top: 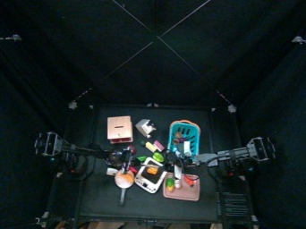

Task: Cut squash

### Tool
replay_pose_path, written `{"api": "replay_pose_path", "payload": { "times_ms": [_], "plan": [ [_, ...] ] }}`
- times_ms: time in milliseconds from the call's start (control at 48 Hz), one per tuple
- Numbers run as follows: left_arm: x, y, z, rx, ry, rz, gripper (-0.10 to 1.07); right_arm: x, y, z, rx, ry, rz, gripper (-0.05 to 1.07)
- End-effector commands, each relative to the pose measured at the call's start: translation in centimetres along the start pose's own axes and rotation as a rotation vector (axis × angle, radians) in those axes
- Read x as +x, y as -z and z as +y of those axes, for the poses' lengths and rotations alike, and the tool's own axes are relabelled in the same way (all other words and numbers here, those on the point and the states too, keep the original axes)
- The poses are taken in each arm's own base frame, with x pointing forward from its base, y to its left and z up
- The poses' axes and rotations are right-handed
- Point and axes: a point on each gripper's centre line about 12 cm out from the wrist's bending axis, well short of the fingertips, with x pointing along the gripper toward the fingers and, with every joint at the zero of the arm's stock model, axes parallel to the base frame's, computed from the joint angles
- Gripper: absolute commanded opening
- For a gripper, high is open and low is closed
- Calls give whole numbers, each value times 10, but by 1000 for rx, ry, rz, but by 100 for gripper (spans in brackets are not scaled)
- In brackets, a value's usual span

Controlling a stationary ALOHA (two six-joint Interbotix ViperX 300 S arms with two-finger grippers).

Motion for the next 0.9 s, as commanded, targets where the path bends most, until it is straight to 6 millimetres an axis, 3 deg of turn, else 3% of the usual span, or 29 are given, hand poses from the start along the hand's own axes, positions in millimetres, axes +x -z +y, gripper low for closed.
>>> {"api": "replay_pose_path", "payload": {
  "times_ms": [0,208,604,875],
  "plan": [
    [4,-2,1,2,1,-8,38,-3,-11,11,-12,-26,-24,45],
    [10,9,-2,-1,15,26,38,5,-5,22,-32,-42,23,45],
    [16,19,4,-6,1,59,38,12,-2,18,-35,-29,41,45],
    [20,16,9,-5,-11,50,38,10,-3,18,-45,-29,39,45]
  ]
}}
